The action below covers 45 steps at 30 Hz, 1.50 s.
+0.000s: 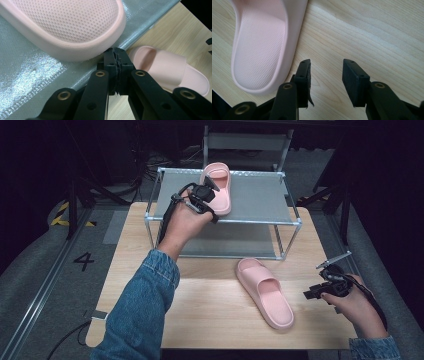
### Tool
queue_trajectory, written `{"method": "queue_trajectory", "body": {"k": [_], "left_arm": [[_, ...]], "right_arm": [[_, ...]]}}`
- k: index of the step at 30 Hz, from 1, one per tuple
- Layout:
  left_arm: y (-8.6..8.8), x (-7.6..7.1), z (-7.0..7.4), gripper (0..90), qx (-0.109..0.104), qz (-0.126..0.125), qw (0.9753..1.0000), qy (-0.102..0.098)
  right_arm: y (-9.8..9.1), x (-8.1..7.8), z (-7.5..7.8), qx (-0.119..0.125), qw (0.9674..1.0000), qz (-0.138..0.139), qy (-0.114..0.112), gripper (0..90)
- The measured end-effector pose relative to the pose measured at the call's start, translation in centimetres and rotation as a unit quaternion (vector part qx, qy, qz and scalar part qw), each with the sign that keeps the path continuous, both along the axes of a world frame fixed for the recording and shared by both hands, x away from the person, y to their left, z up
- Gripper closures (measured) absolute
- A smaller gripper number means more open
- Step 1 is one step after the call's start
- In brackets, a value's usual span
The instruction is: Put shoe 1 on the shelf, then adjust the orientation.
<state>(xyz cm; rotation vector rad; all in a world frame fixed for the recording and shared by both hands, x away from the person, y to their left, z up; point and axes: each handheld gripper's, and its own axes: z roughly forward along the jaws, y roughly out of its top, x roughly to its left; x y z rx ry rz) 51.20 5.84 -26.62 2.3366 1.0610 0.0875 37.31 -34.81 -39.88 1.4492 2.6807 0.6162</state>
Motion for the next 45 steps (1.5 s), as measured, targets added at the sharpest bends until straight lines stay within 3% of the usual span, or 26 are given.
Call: {"method": "queue_trajectory", "body": {"k": [9,14,26,35,45], "left_arm": [[0.2,-1.2,0.5,83.0,0.004,-0.010,0.9999,-0.009],[0.5,-2.5,1.0,75.3,0.006,-0.016,0.9997,-0.020],[2.7,-6.3,2.1,68.3,0.017,-0.049,0.9982,-0.031],[4.2,-9.0,1.5,65.4,0.033,-0.068,0.9968,-0.026],[6.1,-11.5,0.0,61.4,0.033,-0.074,0.9966,-0.016]], "right_arm": [[0.2,0.0,0.1,0.000,1.0000,0.003,-0.001,59.7],[0.6,0.2,0.1,0.001,1.0000,0.004,-0.003,59.7],[2.2,0.6,0.4,-0.002,0.9996,0.028,-0.004,61.5],[3.8,0.9,0.7,0.000,0.9991,0.041,0.010,64.1],[5.8,0.8,1.1,0.010,0.9980,0.059,0.017,66.8]]}}
